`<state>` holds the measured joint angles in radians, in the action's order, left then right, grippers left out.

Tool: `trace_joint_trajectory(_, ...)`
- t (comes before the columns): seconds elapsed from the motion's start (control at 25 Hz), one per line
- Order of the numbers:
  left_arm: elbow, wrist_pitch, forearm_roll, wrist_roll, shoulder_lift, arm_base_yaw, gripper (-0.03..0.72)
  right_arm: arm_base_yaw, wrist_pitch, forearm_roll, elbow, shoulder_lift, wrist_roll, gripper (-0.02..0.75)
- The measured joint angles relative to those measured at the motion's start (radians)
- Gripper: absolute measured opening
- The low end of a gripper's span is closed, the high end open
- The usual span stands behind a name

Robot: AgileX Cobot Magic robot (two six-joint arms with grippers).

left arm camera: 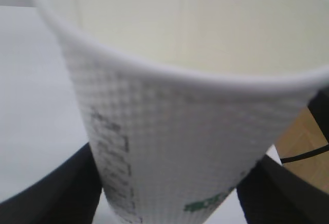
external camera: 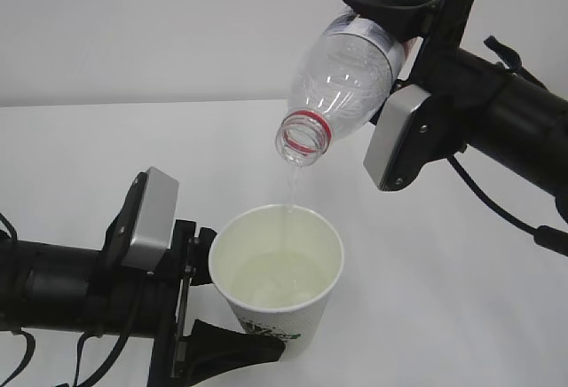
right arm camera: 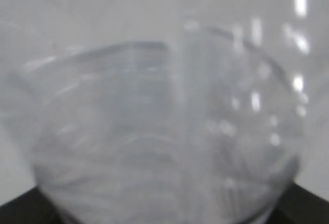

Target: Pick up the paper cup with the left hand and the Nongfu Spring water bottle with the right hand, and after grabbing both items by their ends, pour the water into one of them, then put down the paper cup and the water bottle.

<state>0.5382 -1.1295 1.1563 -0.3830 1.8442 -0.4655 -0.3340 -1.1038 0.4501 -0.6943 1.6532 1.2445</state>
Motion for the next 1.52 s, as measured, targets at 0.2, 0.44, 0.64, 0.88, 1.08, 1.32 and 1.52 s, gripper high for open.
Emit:
trace_joint_trajectory(0.2, 0.0, 0.0, 0.003, 0.0, 0.0, 0.0, 0.554, 0.0, -0.001, 0.0, 0.0, 0.0, 0.0, 0.492)
trace_joint_trajectory(0.44, 0.0, 0.002, 0.003, 0.0, 0.0, 0.0, 0.554, 0.0, -0.002, 0.0, 0.0, 0.0, 0.002, 0.492)
trace_joint_trajectory(0.64, 0.0, 0.004, 0.005, 0.0, 0.0, 0.0, 0.554, 0.0, -0.002, -0.004, 0.0, 0.0, 0.008, 0.492)
trace_joint_trajectory(0.88, 0.0, 0.007, 0.007, 0.0, 0.0, 0.0, 0.554, 0.0, -0.004, -0.011, 0.0, 0.0, 0.027, 0.492)
trace_joint_trajectory(1.08, 0.0, 0.007, 0.007, 0.0, 0.0, 0.0, 0.554, 0.0, -0.006, -0.011, 0.0, 0.0, 0.028, 0.492)
trace_joint_trajectory(1.32, 0.0, 0.007, 0.007, 0.0, 0.0, 0.0, 0.554, 0.0, -0.006, -0.013, 0.0, 0.0, 0.028, 0.492)
trace_joint_trajectory(1.52, 0.0, 0.007, 0.007, 0.0, 0.0, 0.0, 0.554, 0.0, -0.006, -0.013, 0.0, 0.0, 0.03, 0.492)
